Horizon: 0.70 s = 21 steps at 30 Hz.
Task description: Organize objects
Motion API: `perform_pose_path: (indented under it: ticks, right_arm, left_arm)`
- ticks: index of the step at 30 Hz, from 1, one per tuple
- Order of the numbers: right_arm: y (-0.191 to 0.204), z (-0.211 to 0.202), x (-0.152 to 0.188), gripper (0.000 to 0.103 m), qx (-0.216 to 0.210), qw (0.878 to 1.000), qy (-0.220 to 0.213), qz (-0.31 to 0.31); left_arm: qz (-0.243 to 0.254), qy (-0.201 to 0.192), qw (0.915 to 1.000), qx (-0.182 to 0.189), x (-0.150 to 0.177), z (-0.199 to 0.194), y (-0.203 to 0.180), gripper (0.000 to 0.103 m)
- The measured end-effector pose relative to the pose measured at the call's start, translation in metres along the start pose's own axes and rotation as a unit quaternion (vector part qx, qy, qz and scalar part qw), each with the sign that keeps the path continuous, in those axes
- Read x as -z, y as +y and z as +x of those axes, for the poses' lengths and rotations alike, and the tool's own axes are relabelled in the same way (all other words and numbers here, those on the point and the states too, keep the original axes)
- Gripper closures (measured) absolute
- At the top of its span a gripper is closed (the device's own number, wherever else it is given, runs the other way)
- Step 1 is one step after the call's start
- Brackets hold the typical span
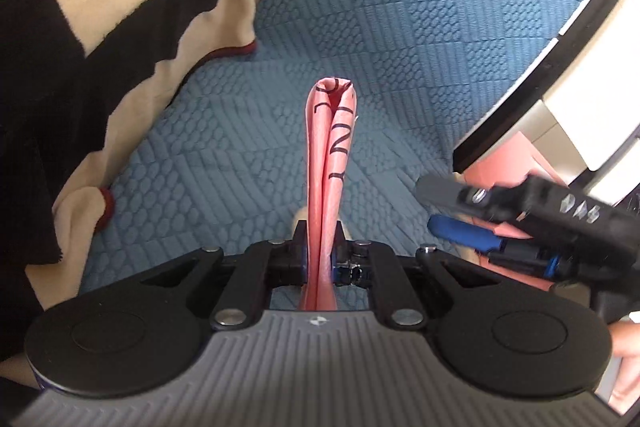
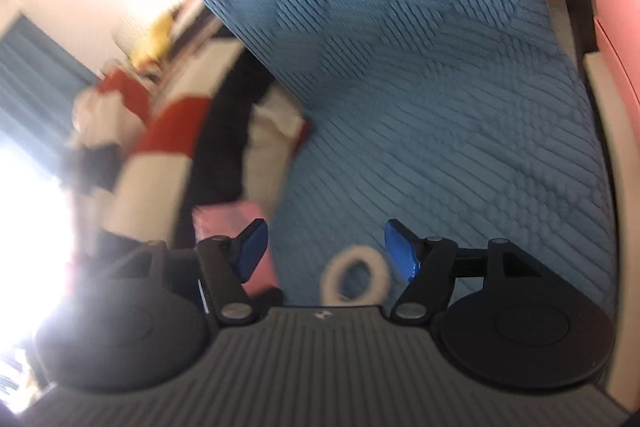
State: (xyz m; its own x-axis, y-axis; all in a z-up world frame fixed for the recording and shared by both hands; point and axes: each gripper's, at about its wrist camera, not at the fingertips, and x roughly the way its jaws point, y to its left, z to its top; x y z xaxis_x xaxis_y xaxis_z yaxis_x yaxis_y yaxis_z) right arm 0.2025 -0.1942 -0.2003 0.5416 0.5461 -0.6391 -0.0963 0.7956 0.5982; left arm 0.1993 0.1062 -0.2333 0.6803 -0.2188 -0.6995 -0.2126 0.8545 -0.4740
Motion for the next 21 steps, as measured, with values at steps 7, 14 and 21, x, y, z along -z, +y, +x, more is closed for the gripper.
perform_pose_path:
  ticks: [7,14,21]
  right_arm:
    - [0.011,0.041,0.009,0.05,0.07,0.993,0.047,-0.088]
    - [0.026,0.063,0.018,0.062,0.097,0.982,0.058,-0.149]
    - [0.04,0.086,0.025,0.072,0.121,0.967,0.073,-0.213]
  left_arm:
    - [-0.012,0.004,0.9999,-0.011,-0.001,0.002,0.006,0.091]
    - [-0.014,0.009,0.9998,-0.011,-0.002,0.008,0.007,0.091]
    - [-0.027,0.008,0.9996,-0.01,-0.005,0.008,0.011,0.091]
